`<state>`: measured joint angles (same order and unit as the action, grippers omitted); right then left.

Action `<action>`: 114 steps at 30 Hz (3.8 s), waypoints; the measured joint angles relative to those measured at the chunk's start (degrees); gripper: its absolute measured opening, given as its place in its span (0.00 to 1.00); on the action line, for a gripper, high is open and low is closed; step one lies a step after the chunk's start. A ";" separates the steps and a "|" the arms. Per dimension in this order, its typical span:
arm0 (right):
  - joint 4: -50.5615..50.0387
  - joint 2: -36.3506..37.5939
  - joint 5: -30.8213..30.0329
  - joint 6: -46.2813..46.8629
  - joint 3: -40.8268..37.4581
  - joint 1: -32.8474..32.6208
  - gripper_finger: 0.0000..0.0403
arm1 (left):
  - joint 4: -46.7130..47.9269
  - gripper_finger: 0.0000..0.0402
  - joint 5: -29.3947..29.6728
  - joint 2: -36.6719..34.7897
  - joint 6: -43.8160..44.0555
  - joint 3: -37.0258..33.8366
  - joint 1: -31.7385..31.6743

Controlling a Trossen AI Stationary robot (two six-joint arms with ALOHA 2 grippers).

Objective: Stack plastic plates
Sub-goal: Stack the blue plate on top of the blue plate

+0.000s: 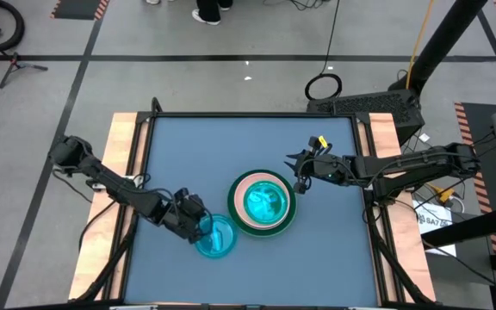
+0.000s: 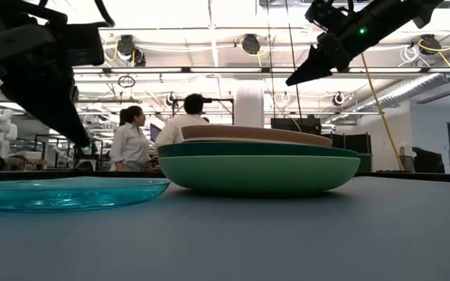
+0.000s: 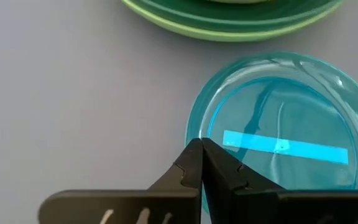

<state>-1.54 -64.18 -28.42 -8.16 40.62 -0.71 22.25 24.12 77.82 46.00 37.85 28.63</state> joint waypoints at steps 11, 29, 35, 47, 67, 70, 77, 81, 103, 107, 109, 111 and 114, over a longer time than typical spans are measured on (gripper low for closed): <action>-0.01 0.00 0.00 -0.02 0.00 -0.01 0.21 | 0.03 0.20 1.55 0.20 2.73 0.00 -0.12; -0.02 0.00 0.00 0.00 -0.01 0.00 0.21 | -5.19 0.37 2.68 6.15 6.58 -1.66 0.28; -0.03 0.00 0.00 0.00 0.00 -0.01 0.21 | -4.39 0.37 3.43 6.21 6.67 -1.68 0.28; -0.04 0.00 0.00 -0.02 0.00 0.00 0.21 | -4.03 0.37 4.61 6.21 8.15 -1.68 0.28; -0.03 0.00 0.00 -0.01 0.00 0.00 0.21 | -4.36 0.24 5.27 6.21 5.26 -1.68 0.28; -0.03 0.00 0.00 -0.01 0.00 0.00 0.21 | -4.34 0.18 5.31 6.19 5.21 -1.68 0.28; -0.04 0.00 0.00 -0.02 0.00 0.00 0.21 | -4.34 0.17 5.94 6.19 6.27 -1.68 0.28; -0.04 0.00 0.00 0.00 0.00 0.00 0.21 | -4.36 0.23 5.94 6.19 7.07 -1.68 0.28; -0.04 0.00 0.00 0.00 0.00 -0.01 0.21 | -3.68 0.49 5.96 6.19 7.25 -1.69 1.04; -0.04 0.00 0.02 0.00 0.00 -0.01 0.21 | -8.72 0.49 5.97 6.16 7.77 -4.68 1.67; -0.04 0.00 0.02 0.06 -0.01 0.00 0.21 | -12.80 0.49 5.99 6.16 8.28 -6.83 1.95; -0.04 0.00 0.02 0.15 0.00 0.00 0.21 | -16.22 0.49 5.99 6.16 8.47 -8.56 2.13; -0.04 0.00 0.02 0.15 0.00 0.00 0.21 | -18.96 0.49 5.97 6.16 8.50 -10.01 2.08</action>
<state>-1.58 -64.18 -28.40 -8.01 40.62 -0.71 3.29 30.10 83.99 54.50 27.84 30.71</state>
